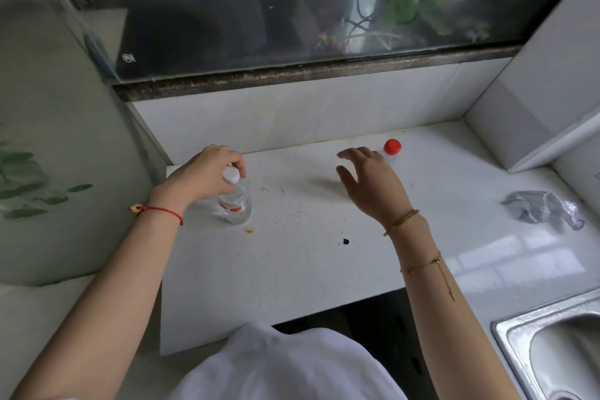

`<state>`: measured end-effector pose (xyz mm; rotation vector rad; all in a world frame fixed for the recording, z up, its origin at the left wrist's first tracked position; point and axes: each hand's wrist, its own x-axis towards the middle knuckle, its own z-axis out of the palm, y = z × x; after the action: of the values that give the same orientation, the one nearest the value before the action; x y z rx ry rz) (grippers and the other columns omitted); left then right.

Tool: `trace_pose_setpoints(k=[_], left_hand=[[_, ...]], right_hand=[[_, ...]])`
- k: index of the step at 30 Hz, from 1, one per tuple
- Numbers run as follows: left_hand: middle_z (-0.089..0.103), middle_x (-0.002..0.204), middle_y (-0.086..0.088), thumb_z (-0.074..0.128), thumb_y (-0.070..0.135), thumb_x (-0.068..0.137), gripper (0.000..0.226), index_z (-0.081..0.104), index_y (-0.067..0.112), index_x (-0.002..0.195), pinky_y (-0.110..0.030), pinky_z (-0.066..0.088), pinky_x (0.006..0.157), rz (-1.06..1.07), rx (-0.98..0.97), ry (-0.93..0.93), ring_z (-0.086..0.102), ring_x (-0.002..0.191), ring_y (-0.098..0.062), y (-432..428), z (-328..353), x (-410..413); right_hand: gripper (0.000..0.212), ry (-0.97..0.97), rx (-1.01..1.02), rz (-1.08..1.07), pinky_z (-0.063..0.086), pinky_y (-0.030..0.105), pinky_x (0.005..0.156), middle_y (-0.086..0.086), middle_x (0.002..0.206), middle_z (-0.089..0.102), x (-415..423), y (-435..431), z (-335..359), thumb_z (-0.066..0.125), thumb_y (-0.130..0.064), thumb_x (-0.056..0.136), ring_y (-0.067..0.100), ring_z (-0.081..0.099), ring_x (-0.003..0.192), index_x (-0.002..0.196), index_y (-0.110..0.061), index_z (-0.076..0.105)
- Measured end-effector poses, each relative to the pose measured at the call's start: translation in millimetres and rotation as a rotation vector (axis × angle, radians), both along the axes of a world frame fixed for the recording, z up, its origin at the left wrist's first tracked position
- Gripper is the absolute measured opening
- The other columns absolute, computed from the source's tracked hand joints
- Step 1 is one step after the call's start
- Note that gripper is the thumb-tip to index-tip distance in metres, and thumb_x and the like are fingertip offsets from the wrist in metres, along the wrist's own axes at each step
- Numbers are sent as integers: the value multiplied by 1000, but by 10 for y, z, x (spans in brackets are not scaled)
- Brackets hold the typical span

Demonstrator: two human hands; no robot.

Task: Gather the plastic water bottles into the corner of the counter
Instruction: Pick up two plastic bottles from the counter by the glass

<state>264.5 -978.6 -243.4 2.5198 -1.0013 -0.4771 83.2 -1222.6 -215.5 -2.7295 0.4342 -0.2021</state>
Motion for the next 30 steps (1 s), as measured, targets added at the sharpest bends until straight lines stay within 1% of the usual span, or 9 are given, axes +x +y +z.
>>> trace_pose_setpoints(k=[6,12,14,17,19,22,24,27,30], left_hand=[[58,86,12,64,7,64,30,61,34,77,-29,45,69,-45,-4,-2,50,90,-13,-199,20,-62],[55,85,15,62,7,66,30,59,33,79,-31,46,72,-104,-64,-4,47,90,-7,-413,65,-183],[54,83,17,61,7,66,29,59,33,79,-30,45,70,-123,-76,-11,46,89,-3,-509,82,-235],[54,85,18,60,8,66,30,58,34,80,-30,45,68,-157,-73,-8,46,88,-4,-637,97,-307],[55,87,17,60,8,65,30,58,34,79,-27,44,68,-175,-67,-8,45,89,-2,-693,98,-341],[57,88,15,62,9,64,29,58,33,80,-24,42,68,-187,-70,3,46,90,4,-743,98,-387],[57,87,13,63,11,64,27,59,31,81,-27,45,70,-179,-77,10,49,88,-1,-756,102,-419],[56,85,13,63,11,63,27,57,31,81,-30,48,68,-153,-75,23,51,86,-8,-762,117,-471],[54,82,15,63,11,63,28,57,32,80,-27,44,63,-125,-74,28,50,83,-5,-743,118,-530]], right_hand=[[36,-27,-93,-183,43,45,97,10,130,54,132,-551,-20,48,-26,93,32,43,123,125,-12,54],[40,103,-84,-261,46,47,93,16,129,51,261,-901,-176,51,-23,91,36,44,119,128,-8,50],[37,137,-55,-265,48,46,89,17,125,51,281,-958,-236,53,-21,90,36,48,114,125,-7,51],[30,134,-11,-274,53,45,78,17,120,49,308,-991,-299,54,-16,88,37,58,96,117,-6,53],[26,118,10,-275,54,46,74,18,118,48,330,-998,-324,55,-10,87,39,59,85,112,-5,53],[22,95,33,-270,55,46,72,18,114,49,350,-1019,-359,54,-5,85,38,59,80,107,-4,52],[20,77,49,-268,54,43,71,17,110,52,354,-1034,-385,54,-3,84,35,57,79,103,-4,52],[20,40,106,-286,47,31,66,14,107,54,340,-1047,-405,58,-2,79,25,50,78,99,-5,56],[23,0,159,-285,42,28,67,12,106,54,269,-988,-427,61,-3,75,23,49,80,97,-6,59]])
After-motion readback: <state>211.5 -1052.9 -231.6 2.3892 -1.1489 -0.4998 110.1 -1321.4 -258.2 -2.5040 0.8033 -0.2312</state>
